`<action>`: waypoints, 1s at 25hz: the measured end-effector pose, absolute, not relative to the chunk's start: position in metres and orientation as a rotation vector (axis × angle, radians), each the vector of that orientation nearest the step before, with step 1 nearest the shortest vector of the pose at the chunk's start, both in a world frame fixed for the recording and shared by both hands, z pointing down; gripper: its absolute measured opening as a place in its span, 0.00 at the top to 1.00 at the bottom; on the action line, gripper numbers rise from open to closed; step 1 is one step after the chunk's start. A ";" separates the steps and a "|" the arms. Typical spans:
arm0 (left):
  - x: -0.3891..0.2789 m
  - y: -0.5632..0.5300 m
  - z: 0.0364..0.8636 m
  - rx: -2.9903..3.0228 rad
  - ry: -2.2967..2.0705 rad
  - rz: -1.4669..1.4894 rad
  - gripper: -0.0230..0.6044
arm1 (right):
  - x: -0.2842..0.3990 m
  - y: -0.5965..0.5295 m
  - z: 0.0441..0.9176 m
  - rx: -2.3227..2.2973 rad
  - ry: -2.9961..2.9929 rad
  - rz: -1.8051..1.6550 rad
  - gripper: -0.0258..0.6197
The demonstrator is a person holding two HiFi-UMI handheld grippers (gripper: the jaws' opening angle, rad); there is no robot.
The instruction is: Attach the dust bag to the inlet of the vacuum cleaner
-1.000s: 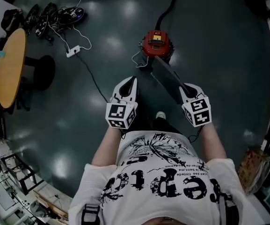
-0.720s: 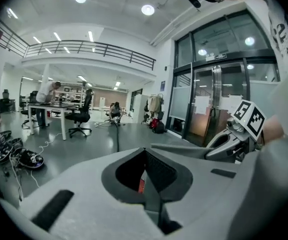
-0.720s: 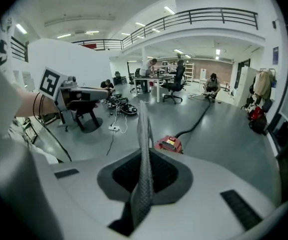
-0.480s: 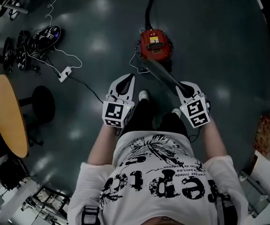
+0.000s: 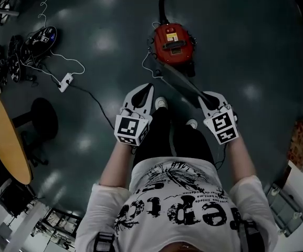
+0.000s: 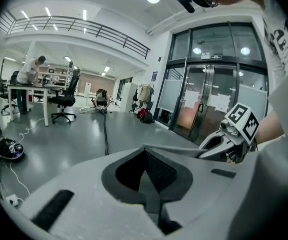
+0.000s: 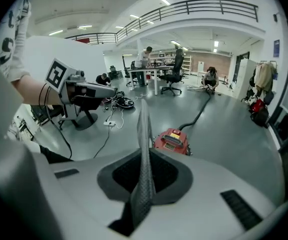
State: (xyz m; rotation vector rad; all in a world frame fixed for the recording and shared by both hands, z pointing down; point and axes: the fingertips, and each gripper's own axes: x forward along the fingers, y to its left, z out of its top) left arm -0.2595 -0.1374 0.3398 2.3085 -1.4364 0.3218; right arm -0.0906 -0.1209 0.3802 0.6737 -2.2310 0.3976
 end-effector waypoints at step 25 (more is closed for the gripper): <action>-0.246 -0.205 0.621 2.424 -1.723 0.371 0.96 | -0.044 -0.122 0.714 0.482 -2.324 -0.014 0.92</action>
